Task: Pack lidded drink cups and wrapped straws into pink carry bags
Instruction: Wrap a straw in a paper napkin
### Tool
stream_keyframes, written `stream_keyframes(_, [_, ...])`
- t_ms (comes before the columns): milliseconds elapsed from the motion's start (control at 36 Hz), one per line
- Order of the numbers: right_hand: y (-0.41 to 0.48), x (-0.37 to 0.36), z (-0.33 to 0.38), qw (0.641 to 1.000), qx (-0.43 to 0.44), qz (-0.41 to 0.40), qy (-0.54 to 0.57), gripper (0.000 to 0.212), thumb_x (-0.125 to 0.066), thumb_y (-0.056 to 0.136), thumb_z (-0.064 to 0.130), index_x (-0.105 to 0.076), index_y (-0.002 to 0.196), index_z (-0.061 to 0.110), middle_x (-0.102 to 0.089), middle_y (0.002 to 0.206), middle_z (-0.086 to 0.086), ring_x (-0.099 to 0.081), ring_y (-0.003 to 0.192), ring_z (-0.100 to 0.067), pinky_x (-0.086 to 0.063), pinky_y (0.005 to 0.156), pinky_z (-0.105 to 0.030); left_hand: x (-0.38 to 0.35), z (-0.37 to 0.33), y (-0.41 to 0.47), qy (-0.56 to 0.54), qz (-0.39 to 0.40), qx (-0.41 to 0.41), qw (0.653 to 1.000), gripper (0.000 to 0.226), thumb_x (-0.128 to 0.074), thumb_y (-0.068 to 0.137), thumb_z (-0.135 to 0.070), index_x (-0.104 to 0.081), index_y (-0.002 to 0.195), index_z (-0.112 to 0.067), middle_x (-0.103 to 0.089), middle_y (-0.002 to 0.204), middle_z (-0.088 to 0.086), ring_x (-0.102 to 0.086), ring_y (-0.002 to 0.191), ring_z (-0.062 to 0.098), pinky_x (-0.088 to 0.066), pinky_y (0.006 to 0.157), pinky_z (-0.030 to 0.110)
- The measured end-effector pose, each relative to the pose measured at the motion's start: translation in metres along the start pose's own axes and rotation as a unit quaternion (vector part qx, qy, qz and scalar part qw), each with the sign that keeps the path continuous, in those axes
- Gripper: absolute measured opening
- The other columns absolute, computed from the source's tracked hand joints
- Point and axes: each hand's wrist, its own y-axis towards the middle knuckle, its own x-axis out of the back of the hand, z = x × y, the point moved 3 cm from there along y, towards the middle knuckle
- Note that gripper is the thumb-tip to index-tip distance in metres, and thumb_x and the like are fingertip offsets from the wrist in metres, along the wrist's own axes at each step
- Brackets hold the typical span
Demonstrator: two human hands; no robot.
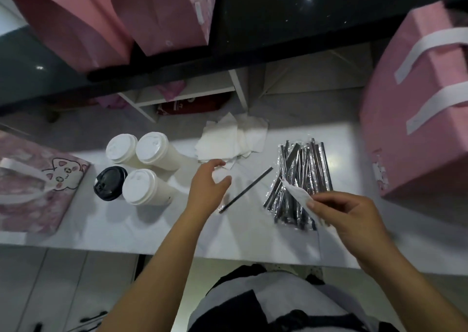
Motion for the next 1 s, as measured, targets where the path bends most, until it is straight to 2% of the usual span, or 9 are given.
stream_keyframes(83, [-0.003, 0.005, 0.001, 1.0, 0.006, -0.017, -0.025, 0.01, -0.077, 0.079, 0.009, -0.08, 0.083, 0.018, -0.076, 0.078, 0.002, -0.068, 0.071, -0.012, -0.052, 0.068, -0.02, -0.005, 0.005, 0.033, 0.077, -0.005, -0.071, 0.995, 0.045, -0.069, 0.089, -0.018, -0.054, 0.132, -0.017, -0.052, 0.137, -0.002, -0.049, 0.124, 0.014, -0.034, 0.099, 0.022])
stream_keyframes(167, [-0.009, 0.008, 0.001, 0.999, 0.008, -0.029, -0.035, 0.01, -0.076, 0.08, 0.008, -0.08, 0.083, 0.016, -0.077, 0.081, 0.0, -0.07, 0.08, -0.019, -0.054, 0.07, -0.02, -0.011, 0.009, 0.061, 0.143, 0.009, -0.103, 0.984, 0.047, -0.071, 0.087, -0.016, -0.055, 0.131, -0.016, -0.052, 0.141, 0.001, -0.05, 0.127, 0.021, -0.04, 0.101, 0.029])
stream_keyframes(278, [-0.015, 0.015, -0.001, 0.998, 0.001, -0.048, -0.047, 0.012, -0.077, 0.08, 0.008, -0.081, 0.081, 0.02, -0.077, 0.081, 0.001, -0.071, 0.08, -0.017, -0.055, 0.077, -0.031, -0.009, 0.009, 0.075, 0.173, 0.002, -0.102, 0.98, 0.033, -0.071, 0.088, -0.023, -0.061, 0.119, -0.015, -0.06, 0.126, -0.002, -0.057, 0.11, 0.021, -0.044, 0.085, 0.031])
stream_keyframes(417, [-0.018, 0.025, -0.001, 0.996, 0.003, -0.081, -0.036, 0.018, -0.077, 0.079, 0.005, -0.08, 0.074, 0.022, -0.077, 0.078, 0.001, -0.07, 0.074, -0.011, -0.054, 0.072, -0.027, -0.004, 0.006, 0.077, 0.146, -0.011, -0.115, 0.983, 0.012, -0.061, 0.095, -0.024, -0.067, 0.101, -0.015, -0.067, 0.108, -0.002, -0.061, 0.099, 0.02, -0.043, 0.08, 0.03])
stream_keyframes(556, [-0.011, 0.026, 0.002, 0.996, 0.005, -0.077, -0.054, 0.013, -0.077, 0.08, 0.005, -0.079, 0.078, 0.018, -0.076, 0.078, 0.004, -0.067, 0.07, -0.004, -0.052, 0.07, -0.024, 0.003, 0.012, 0.075, 0.081, -0.014, -0.099, 0.992, 0.023, -0.064, 0.095, -0.017, -0.071, 0.115, -0.009, -0.068, 0.124, 0.004, -0.062, 0.115, 0.022, -0.047, 0.1, 0.034])
stream_keyframes(694, [-0.003, 0.022, 0.01, 0.991, 0.055, -0.008, -0.121, 0.013, -0.078, 0.076, 0.018, -0.079, 0.074, 0.03, -0.072, 0.095, 0.013, -0.068, 0.086, -0.007, -0.05, 0.069, -0.012, 0.023, -0.005, 0.06, -0.062, -0.051, -0.047, 0.996, 0.013, -0.066, 0.093, -0.022, -0.073, 0.104, -0.019, -0.068, 0.122, -0.008, -0.064, 0.109, 0.016, -0.052, 0.094, 0.032])
stream_keyframes(833, [0.001, 0.015, 0.038, 0.933, 0.165, 0.12, -0.295, 0.011, -0.069, 0.071, 0.049, -0.076, 0.08, 0.047, -0.046, 0.137, 0.038, -0.029, 0.138, 0.01, -0.022, 0.107, -0.015, 0.044, -0.049, 0.019, -0.308, 0.078, 0.001, 0.948, 0.013, -0.06, 0.094, -0.005, -0.071, 0.091, -0.011, -0.073, 0.115, 0.0, -0.068, 0.101, 0.021, -0.053, 0.089, 0.041])
stream_keyframes(917, [-0.001, 0.003, 0.064, 0.906, 0.208, 0.179, -0.322, 0.004, -0.074, 0.079, 0.049, -0.075, 0.083, 0.049, -0.034, 0.149, 0.036, -0.01, 0.147, 0.007, -0.016, 0.115, -0.028, 0.05, -0.073, -0.009, -0.377, 0.164, -0.014, 0.911, 0.008, -0.058, 0.091, -0.002, -0.065, 0.088, -0.007, -0.074, 0.113, 0.006, -0.068, 0.099, 0.019, -0.056, 0.085, 0.035])
stream_keyframes(1000, [0.001, -0.009, 0.085, 0.884, 0.251, 0.198, -0.34, 0.007, -0.073, 0.08, 0.049, -0.076, 0.084, 0.044, -0.032, 0.153, 0.029, -0.007, 0.149, 0.004, -0.017, 0.117, -0.035, 0.048, -0.086, -0.028, -0.364, 0.197, -0.04, 0.91, 0.017, -0.055, 0.095, -0.001, -0.065, 0.087, -0.012, -0.074, 0.112, 0.004, -0.068, 0.099, 0.017, -0.056, 0.084, 0.033])
